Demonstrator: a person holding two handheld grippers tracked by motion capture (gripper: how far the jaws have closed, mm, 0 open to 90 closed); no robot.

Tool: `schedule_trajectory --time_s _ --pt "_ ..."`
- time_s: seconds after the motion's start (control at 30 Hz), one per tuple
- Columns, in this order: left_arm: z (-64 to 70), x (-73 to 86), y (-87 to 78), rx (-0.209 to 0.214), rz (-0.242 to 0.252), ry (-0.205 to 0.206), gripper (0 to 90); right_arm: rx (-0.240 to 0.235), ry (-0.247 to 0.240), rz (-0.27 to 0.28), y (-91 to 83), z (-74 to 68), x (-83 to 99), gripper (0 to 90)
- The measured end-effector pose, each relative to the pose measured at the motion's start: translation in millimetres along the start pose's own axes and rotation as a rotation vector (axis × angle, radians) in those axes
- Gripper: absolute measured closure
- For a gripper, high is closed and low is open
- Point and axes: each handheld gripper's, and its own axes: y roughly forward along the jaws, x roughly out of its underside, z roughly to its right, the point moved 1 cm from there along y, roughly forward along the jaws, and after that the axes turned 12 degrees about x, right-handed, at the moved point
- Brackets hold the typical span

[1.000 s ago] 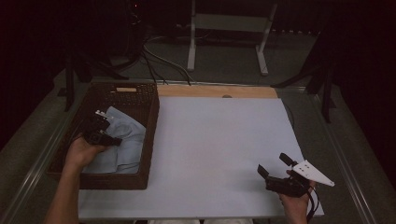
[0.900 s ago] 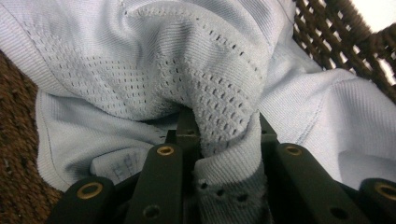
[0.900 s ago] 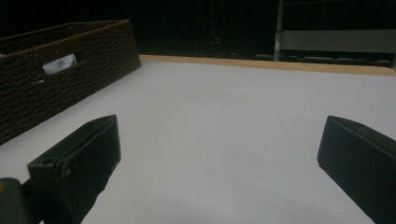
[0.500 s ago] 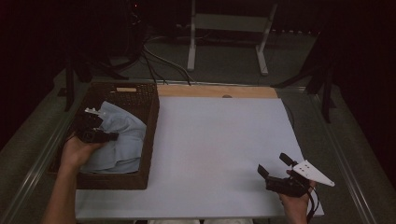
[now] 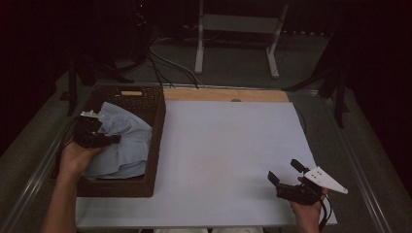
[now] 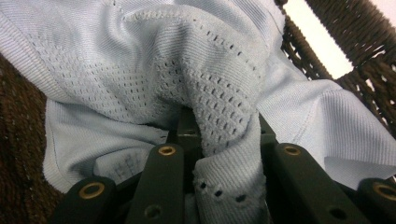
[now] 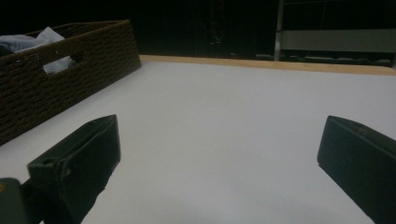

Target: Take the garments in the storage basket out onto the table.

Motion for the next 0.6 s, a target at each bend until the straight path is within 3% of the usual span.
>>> schedule_trajectory --time_s 0.6 --pt "2.2 -3.6 -18.3 0.018 0.074 0.011 75.7 0.003 0.003 0.001 -0.6 0.3 -0.1 0.0"
